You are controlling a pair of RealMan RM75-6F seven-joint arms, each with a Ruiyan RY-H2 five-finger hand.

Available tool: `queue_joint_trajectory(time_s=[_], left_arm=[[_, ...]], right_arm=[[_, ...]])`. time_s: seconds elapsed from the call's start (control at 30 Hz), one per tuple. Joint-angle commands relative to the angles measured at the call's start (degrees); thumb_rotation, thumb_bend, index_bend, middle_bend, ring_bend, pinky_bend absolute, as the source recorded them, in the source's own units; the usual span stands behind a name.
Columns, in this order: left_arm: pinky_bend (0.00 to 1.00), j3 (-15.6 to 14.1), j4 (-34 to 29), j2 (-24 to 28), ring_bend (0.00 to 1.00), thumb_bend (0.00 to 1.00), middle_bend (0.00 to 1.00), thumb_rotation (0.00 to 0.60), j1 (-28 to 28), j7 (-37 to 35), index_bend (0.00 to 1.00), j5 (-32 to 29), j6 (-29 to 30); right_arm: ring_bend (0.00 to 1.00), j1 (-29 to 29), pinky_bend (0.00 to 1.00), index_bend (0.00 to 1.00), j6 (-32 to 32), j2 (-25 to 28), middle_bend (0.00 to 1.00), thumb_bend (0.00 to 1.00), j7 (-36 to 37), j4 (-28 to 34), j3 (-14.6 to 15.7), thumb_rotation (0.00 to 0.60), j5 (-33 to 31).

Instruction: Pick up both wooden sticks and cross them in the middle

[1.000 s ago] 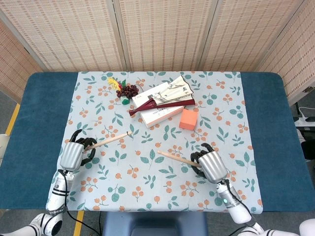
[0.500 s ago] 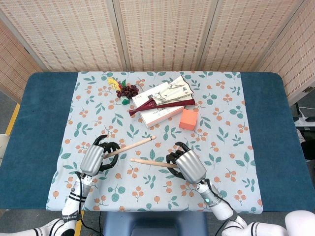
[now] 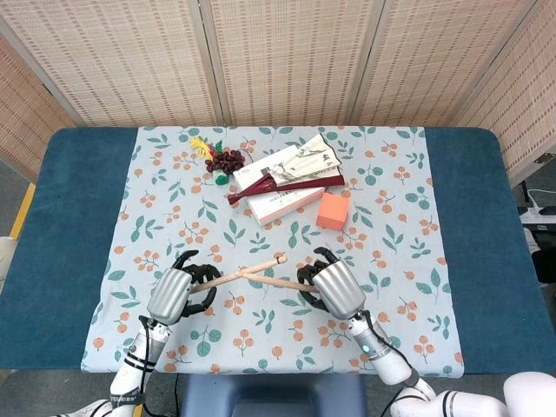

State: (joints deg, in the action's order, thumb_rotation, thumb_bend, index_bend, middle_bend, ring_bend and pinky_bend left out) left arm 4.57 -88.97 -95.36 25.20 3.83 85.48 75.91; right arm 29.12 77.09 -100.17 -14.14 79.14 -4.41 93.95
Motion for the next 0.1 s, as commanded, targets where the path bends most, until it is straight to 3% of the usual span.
queue_joint_trajectory(time_s=[0.03,0.1], left_arm=[[0.19,0.08,0.18,-0.12,0.55,0.53,0.9,0.6,0.02,-0.08,0.87,-0.07,-0.19],[0.19,0.24,0.27,-0.2,0.55,0.53,0.9,0.6,0.11,-0.33,0.87,-0.2,-0.43]], right_arm=[[0.65,-0.12,0.28,1.0,0.28,0.0,0.95,0.35,0.05,-0.24,0.13,0.6,0.31],[0.65,-0.14,0.28,1.0,0.41,-0.04,0.95,0.35,0.0,-0.5,0.13,0.6,0.47]])
